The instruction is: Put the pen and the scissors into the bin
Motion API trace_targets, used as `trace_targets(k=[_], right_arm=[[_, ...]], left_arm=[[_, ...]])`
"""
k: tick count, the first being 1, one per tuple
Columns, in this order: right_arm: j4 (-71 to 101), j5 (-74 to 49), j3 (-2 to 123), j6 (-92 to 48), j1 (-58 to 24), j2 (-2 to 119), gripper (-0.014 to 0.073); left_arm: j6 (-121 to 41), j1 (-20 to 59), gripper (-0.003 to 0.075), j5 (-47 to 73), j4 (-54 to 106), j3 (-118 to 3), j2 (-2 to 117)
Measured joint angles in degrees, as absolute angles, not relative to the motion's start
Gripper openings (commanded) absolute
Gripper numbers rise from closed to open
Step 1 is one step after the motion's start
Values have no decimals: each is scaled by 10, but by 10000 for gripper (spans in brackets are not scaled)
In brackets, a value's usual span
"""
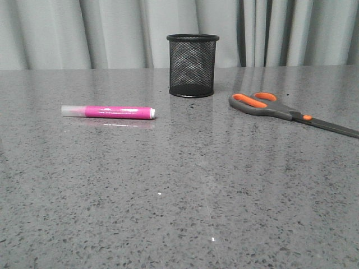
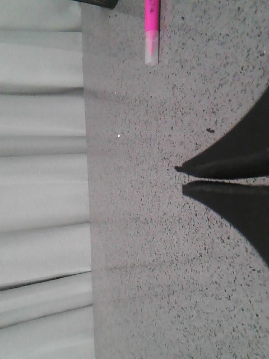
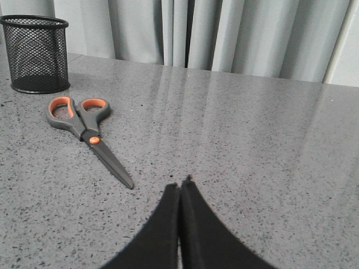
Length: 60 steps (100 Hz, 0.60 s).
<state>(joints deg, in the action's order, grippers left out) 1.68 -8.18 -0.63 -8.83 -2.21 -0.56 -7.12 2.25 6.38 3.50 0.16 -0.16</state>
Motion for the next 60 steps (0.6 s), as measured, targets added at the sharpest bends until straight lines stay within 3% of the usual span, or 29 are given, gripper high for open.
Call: trace_targets(k=[60], right_arm=[[278, 19, -6, -88, -22, -6, -67]], left_arm=[[-70, 23, -19, 47, 458, 2, -2]])
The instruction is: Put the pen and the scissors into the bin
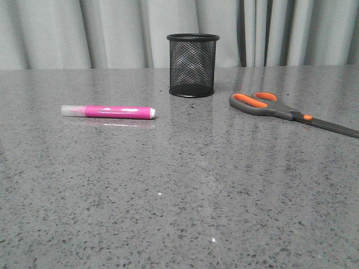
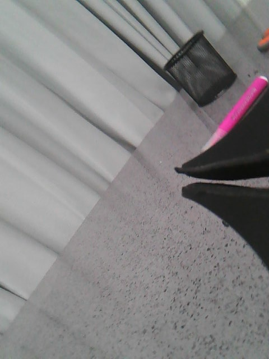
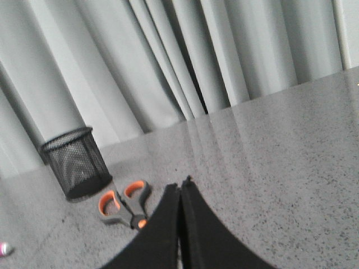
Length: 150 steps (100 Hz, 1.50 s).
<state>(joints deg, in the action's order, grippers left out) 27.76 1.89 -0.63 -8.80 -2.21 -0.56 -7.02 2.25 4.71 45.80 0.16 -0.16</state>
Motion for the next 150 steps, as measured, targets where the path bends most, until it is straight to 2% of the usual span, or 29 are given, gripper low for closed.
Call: trace_targets(k=[16, 31, 52, 64, 79, 85, 92, 107, 112, 118, 137, 150], right_arm=[[289, -26, 21, -88, -22, -6, -49], [275, -109, 102, -88, -22, 60, -50], [246, -236, 246, -98, -22, 246, -50], [242, -293, 325, -120, -22, 349, -50], [239, -329, 385, -126, -22, 419, -42], [238, -339, 398, -134, -22, 434, -13], [238, -348, 405, -141, -22, 440, 66], [238, -356, 406, -149, -22, 443, 358], [238, -356, 406, -152, -22, 443, 425], [238, -356, 406, -151, -22, 443, 435], [238, -360, 406, -158, -22, 443, 434], [238, -361, 406, -168, -22, 443, 434]], left_arm=[[-70, 23, -20, 58, 487, -3, -2], [-73, 23, -19, 103, 420, -64, 15], [-89, 23, -19, 217, 273, -230, 153], [-126, 23, -18, 284, 251, -308, 243], [-154, 23, -15, 342, 244, -369, 337], [-161, 23, 7, 358, 246, -381, 363], [-183, 23, 72, 369, 262, -392, 390], [-262, 23, 328, 377, 344, -411, 438], [-293, 23, 398, 378, 380, -414, 451], [-322, 23, 414, 379, 415, -418, 466], [-441, 23, 358, 410, 495, -442, 523], [-536, 23, 347, 444, 514, -479, 574]])
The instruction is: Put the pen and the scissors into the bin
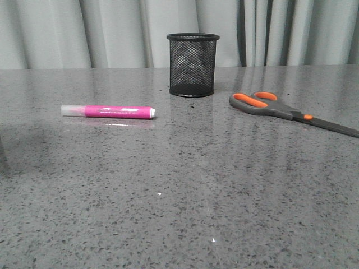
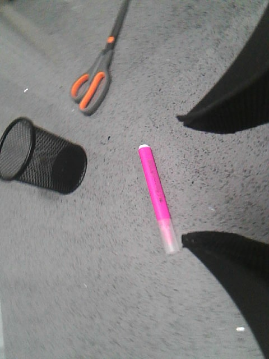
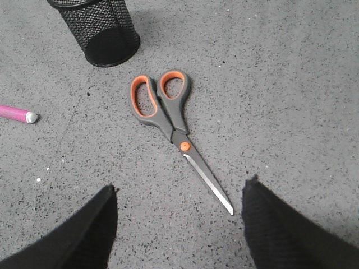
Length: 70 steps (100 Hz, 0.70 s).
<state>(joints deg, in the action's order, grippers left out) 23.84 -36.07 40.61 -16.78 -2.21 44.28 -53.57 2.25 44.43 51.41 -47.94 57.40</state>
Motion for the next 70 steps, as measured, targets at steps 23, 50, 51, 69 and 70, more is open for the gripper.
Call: trace_targets(k=[23, 50, 51, 69, 70], right_arm=[[238, -361, 406, -179, -22, 443, 434], [238, -365, 407, -183, -22, 443, 434], [238, -365, 407, -183, -22, 443, 434], [238, -369, 407, -191, -22, 443, 434], [238, -369, 407, -191, -22, 443, 434]], left_arm=[[-740, 40, 347, 496, 518, -570, 699], [-880, 117, 348, 521, 457, -680, 871], [-881, 119, 348, 521, 451, -683, 875], [-902, 148, 348, 548, 403, -753, 966], [-906, 150, 348, 551, 402, -755, 969]])
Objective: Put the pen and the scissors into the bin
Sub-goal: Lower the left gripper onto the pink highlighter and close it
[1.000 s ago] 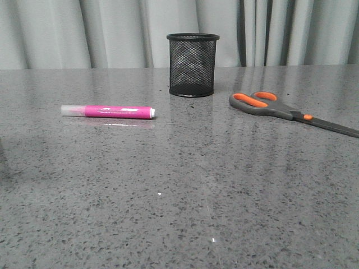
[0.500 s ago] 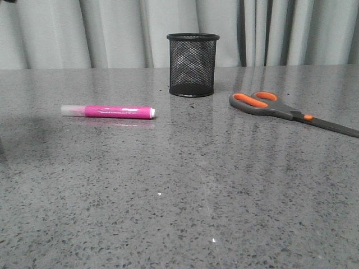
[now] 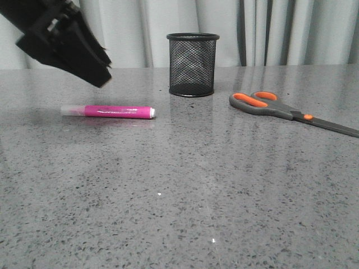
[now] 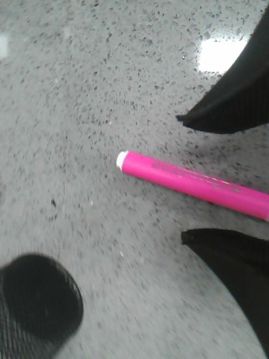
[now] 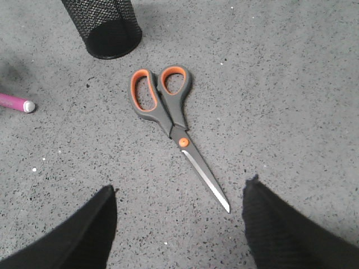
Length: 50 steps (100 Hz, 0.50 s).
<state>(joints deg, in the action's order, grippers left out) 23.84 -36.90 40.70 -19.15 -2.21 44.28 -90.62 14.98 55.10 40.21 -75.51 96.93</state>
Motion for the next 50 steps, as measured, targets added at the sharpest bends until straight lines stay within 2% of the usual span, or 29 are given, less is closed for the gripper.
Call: trace_targets(k=[17, 50], right_arm=[[238, -370, 407, -192, -22, 443, 434], [238, -373, 407, -193, -22, 443, 434]], left_arm=[[-926, 160, 348, 601, 385, -801, 1026], [-928, 162, 346, 605, 370, -815, 1066]])
